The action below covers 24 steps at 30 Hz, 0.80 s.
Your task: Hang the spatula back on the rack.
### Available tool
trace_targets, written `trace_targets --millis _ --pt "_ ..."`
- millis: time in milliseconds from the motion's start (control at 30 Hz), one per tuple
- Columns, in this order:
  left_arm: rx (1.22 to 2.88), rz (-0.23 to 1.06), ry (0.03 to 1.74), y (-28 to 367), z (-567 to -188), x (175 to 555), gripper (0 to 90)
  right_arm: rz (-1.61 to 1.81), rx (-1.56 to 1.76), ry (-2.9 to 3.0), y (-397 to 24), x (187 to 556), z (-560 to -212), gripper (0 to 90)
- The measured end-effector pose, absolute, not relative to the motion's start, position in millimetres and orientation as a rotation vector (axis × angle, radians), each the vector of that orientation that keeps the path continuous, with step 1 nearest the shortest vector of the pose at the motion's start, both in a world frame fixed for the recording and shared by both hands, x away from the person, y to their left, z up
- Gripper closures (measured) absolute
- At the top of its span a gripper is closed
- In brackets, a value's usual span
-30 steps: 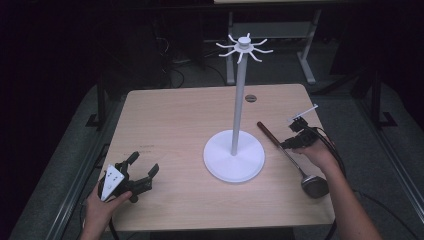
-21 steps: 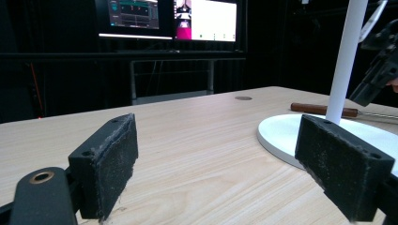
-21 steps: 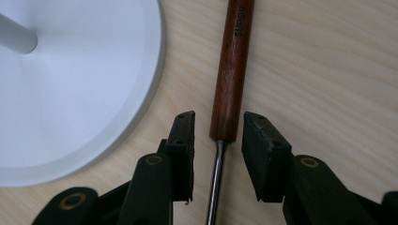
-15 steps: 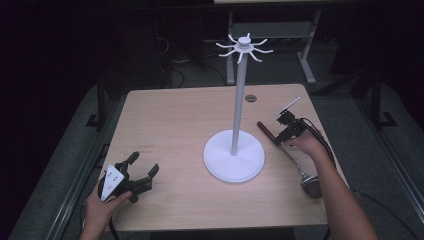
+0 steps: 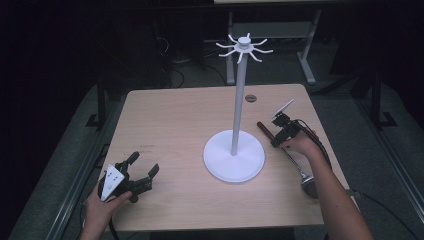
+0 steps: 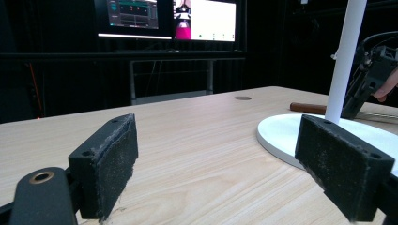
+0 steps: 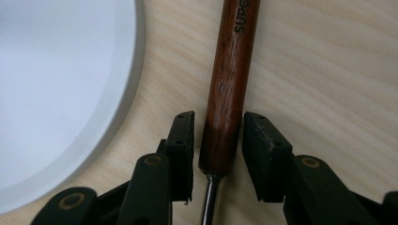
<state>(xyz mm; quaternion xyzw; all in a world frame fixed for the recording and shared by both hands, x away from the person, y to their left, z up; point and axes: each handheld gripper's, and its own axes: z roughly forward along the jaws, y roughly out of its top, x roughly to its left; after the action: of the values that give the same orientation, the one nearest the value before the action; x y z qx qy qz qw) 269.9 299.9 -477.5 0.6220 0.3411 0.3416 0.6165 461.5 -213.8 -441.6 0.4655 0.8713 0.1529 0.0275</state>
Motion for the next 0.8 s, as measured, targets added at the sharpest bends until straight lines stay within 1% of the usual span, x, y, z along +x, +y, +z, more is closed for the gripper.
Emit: trace_targets --millis 200,600,800 --pt "1.433 0.786 0.784 299.9 -477.5 269.9 12.9 0.454 1.421 2.684 -211.4 461.2 -442.4 69.4" --pt "1.430 0.785 0.783 299.5 -477.5 269.9 12.9 0.460 1.455 2.675 -210.0 460.3 -441.8 73.1" --pt "1.428 0.785 0.783 299.3 -477.6 269.9 12.8 0.464 1.447 2.657 -210.8 459.4 -438.8 73.2"
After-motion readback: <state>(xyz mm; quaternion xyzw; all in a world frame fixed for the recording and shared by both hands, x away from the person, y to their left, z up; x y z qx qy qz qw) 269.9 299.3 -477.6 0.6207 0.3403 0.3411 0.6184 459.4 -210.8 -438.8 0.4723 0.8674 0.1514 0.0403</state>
